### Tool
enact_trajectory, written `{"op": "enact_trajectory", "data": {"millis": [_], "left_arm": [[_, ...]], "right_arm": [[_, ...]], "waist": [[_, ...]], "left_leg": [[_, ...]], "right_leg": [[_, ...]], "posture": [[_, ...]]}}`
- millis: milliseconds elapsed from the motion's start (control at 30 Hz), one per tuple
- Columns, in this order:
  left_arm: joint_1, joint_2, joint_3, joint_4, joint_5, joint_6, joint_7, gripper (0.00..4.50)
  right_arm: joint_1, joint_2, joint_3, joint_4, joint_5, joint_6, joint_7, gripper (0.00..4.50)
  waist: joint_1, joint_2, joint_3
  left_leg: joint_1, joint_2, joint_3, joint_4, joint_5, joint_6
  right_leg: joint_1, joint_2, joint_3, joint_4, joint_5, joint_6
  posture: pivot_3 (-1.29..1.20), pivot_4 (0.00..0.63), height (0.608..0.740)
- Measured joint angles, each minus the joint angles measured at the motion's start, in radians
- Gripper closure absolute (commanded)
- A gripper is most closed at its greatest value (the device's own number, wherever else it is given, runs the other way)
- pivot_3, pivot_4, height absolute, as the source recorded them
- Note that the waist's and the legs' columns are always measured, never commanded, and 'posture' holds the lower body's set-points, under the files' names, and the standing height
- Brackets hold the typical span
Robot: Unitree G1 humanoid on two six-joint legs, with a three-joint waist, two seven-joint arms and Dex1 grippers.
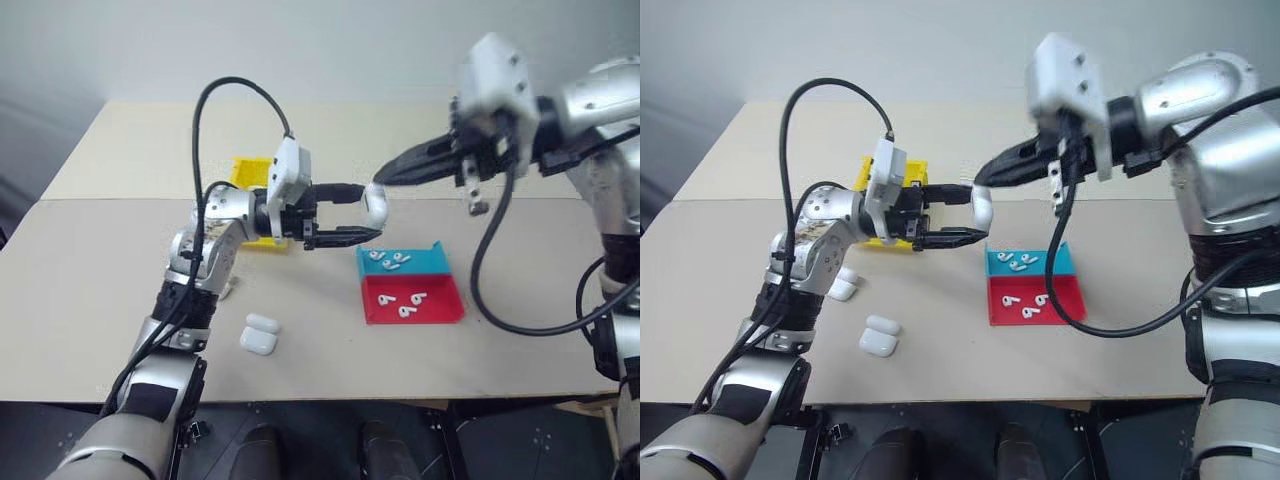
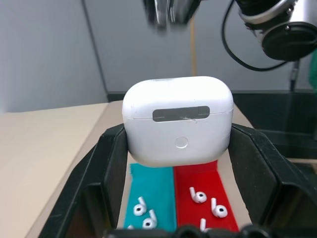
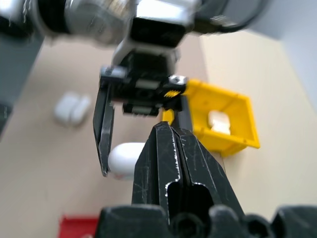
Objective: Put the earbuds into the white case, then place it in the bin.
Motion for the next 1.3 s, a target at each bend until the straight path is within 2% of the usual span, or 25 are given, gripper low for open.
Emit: {"op": "enact_trajectory", "data": {"millis": [167, 267, 433, 600, 667, 767, 933, 1067, 1300], "left_arm": [[0.07, 0.056, 0.092, -0.061, -0.007, 0.024, 0.103, 1.69], [0.092, 0.061, 0.143, -0.071, 0.021, 0.044, 0.246, 1.69], [0.078, 0.017, 0.158, -0.014, 0.223, 0.144, 0.666, 1.69], [0.01, -0.038, 0.097, 0.127, 0.366, 0.22, 0.883, 1.69], [-0.031, -0.056, 0.096, 0.198, 0.382, 0.251, 0.923, 0.95], [-0.079, -0.067, 0.096, 0.283, 0.383, 0.267, 0.936, 0.08], [-0.091, -0.062, 0.103, 0.299, 0.38, 0.231, 0.947, 0.04], [-0.032, -0.016, 0.134, 0.152, 0.31, 0.226, 0.844, 0.04], [0.219, 0.226, 0.163, -0.219, 0.099, 0.244, 0.459, 0.04]], "right_arm": [[0.217, -0.01, -0.141, -0.138, 0.104, 0.191, -0.171, 4.49], [0.316, 0.044, -0.19, -0.244, 0.107, 0.257, -0.332, 4.49], [0.45, 0.149, -0.258, -0.413, 0.174, 0.324, -0.524, 4.49], [0.464, 0.18, -0.291, -0.474, 0.252, 0.35, -0.623, 4.49], [0.467, 0.181, -0.29, -0.485, 0.269, 0.357, -0.65, 4.5], [0.467, 0.181, -0.289, -0.49, 0.304, 0.359, -0.682, 4.5], [0.467, 0.182, -0.29, -0.491, 0.365, 0.367, -0.727, 4.5], [0.523, 0.173, -0.289, -0.509, 0.37, 0.328, -0.729, 4.5], [0.752, 0.168, -0.232, -0.515, 0.213, 0.103, -0.676, 4.5]], "waist": [[0.003, 0.0, 0.0], [-0.001, 0.0, 0.0], [0.002, 0.0, 0.0], [0.016, 0.0, 0.0], [0.019, -0.001, 0.0], [0.019, -0.001, 0.0], [0.015, -0.001, 0.0], [0.015, -0.001, 0.0], [0.006, -0.001, 0.0]], "left_leg": [[0.0, 0.0, 0.0, 0.0, 0.0, 0.0], [0.002, 0.0, 0.0, 0.0, 0.0, 0.0], [0.001, 0.0, -0.001, 0.0, 0.0, 0.0], [0.001, -0.001, -0.001, 0.0, 0.0, 0.0], [0.001, -0.001, -0.001, 0.0, 0.0, 0.0], [0.001, -0.001, -0.001, 0.0, 0.0, 0.0], [0.0, -0.001, -0.001, -0.001, 0.0, 0.0], [0.0, -0.001, -0.001, -0.001, 0.0, 0.0], [0.002, 0.0, 0.0, -0.001, 0.0, -0.001]], "right_leg": [[0.0, 0.0, 0.0, 0.0, 0.0, 0.0], [0.001, 0.0, 0.001, -0.001, 0.0, 0.0], [0.001, 0.0, 0.0, 0.0, 0.0, 0.0], [0.001, 0.0, 0.0, 0.0, 0.0, 0.0], [0.001, 0.0, 0.0, -0.002, 0.0, 0.0], [0.001, 0.0, 0.0, -0.003, 0.0, 0.0], [0.001, 0.0, 0.0, -0.003, 0.0, 0.0], [0.001, 0.0, 0.0, -0.002, 0.0, 0.0], [0.001, 0.0, 0.0, -0.004, 0.0, 0.0]], "posture": [[0.0, 0.15, 0.74], [0.0, 0.15, 0.74], [0.0, 0.15, 0.74], [0.0, 0.15, 0.74], [0.0, 0.15, 0.74], [0.0, 0.15, 0.74], [0.0, 0.15, 0.74], [0.0, 0.15, 0.74], [0.0, 0.15, 0.74]]}}
